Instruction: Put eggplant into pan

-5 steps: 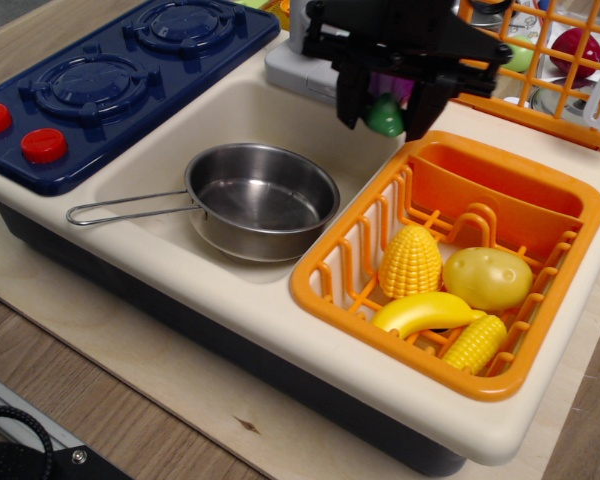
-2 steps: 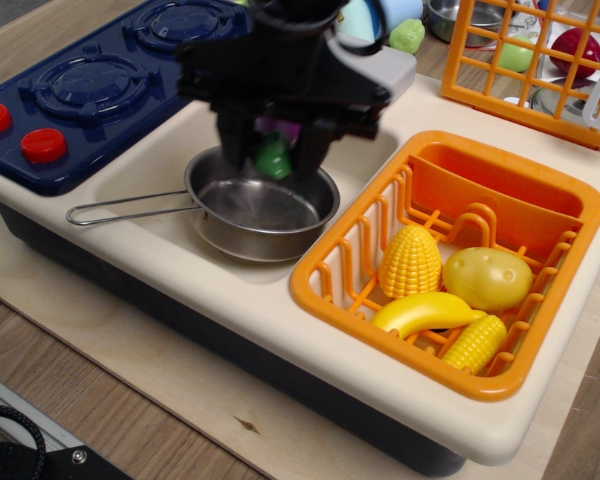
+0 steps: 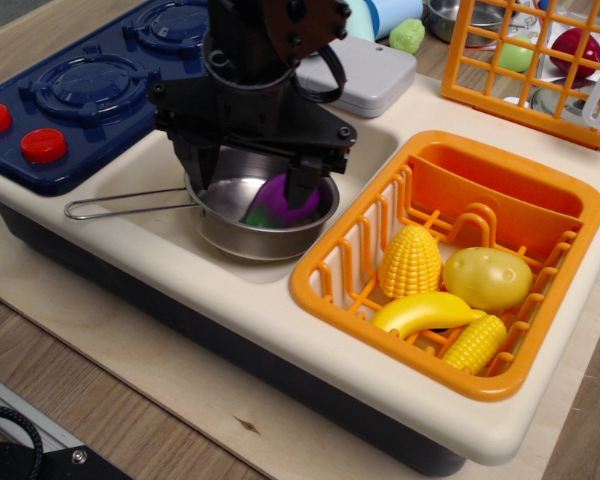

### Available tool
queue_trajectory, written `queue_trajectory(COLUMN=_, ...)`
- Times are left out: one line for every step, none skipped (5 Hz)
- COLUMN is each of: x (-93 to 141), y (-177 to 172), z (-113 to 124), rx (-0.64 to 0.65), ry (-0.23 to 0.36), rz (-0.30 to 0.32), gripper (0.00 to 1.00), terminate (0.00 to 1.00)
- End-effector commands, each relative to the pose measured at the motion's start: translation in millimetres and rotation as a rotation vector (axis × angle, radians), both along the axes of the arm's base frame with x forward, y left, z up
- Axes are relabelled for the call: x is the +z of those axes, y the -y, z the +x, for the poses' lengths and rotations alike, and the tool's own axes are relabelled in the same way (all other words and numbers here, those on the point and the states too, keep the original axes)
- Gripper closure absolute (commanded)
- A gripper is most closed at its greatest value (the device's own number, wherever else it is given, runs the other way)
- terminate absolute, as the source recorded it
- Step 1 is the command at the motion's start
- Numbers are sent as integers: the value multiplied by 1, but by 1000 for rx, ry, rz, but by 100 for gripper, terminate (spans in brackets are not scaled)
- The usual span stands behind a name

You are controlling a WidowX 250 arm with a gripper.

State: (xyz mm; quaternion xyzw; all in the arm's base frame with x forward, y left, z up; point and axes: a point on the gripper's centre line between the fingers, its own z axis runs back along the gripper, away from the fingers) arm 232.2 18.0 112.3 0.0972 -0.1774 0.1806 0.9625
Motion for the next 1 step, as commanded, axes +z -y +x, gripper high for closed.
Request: queue_trajectory(x=8, y=0, z=3, rx=-1, ry=36, rz=2, gripper=0, terminate=100)
